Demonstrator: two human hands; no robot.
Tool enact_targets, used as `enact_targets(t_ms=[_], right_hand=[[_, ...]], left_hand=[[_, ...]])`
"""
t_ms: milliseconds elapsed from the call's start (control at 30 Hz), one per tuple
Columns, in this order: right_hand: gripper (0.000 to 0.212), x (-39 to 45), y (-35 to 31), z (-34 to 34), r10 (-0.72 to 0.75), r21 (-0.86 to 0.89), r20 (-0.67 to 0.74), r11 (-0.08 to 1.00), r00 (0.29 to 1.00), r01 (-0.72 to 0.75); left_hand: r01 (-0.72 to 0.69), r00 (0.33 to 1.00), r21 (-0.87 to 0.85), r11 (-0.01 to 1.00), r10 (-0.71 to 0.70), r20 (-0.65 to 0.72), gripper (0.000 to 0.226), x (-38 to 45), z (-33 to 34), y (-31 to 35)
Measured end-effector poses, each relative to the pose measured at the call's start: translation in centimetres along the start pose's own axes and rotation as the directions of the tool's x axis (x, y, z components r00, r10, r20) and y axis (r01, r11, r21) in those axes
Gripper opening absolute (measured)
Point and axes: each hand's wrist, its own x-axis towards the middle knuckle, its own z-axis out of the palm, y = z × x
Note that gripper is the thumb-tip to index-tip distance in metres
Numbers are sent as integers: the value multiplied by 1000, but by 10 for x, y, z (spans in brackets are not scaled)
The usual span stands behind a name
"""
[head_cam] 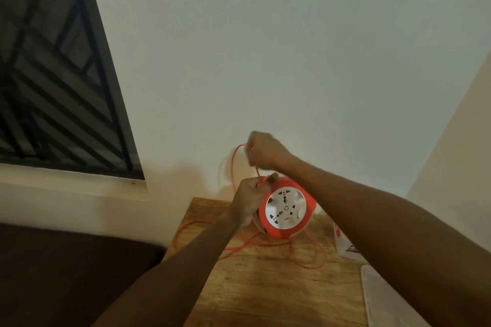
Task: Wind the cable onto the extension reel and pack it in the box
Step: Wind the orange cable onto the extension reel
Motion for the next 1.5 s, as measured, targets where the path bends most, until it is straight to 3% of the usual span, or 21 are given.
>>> enact_targets(t_ms=[33,100,167,233,267,333,400,500,600,733,800,867,967,1067,1267,1500], right_hand=[[22,4,8,-3,118,232,-34,967,992,-107],[43,8,19,-8,313,633,-31,741,949,-223],[56,15,26,-10,411,786,-9,566,911,-248],[53,21,32,-8,440,782,-4,561,898,-271],[40,23,33,-7,427,736,1,611,904,-290],[12,19,36,-4,348,483,38,814,937,-322],[26,13,40,2,261,133,100,953,960,-273],[35,3,41,6,195,-63,81,980,977,-190],[23,-9,40,2,80,-208,-59,974,995,-91],[14,-40,43,-9,-134,-182,-106,977,985,114],[15,-63,53,-10,-282,-188,23,941,959,281],[12,-86,70,-6,-384,-305,193,851,903,427],[32,-110,103,11,-427,-543,435,578,793,609],[44,-122,123,21,-454,-612,511,404,730,680],[48,-125,118,23,-461,-680,428,402,777,613],[50,-116,98,22,-412,-744,358,417,838,523]], left_hand=[[-11,1000,-12,1000,11,8,50,-1,-4,0],[-8,999,11,1000,8,46,53,0,-10,-1],[1,995,33,999,-5,97,52,0,-11,-5],[28,992,2,1000,-28,122,52,-4,-8,-6],[44,990,-12,999,-42,131,52,-5,-7,-7],[62,987,-20,998,-58,152,49,-6,-5,-10],[71,984,-10,997,-68,165,52,-5,-4,-15],[89,983,-9,996,-86,160,58,-4,-1,-19],[110,984,-13,994,-107,145,53,-1,1,-20],[123,986,-42,991,-118,115,36,3,0,-15],[121,989,-74,990,-114,89,29,5,-2,-11],[127,989,-106,986,-119,82,34,8,-5,-6],[135,986,-134,982,-120,113,53,12,-9,-1],[139,987,-103,985,-129,95,57,17,-13,1],[174,978,-81,981,-162,134,67,22,-15,4],[173,981,-47,984,-169,94,63,24,-22,7]])
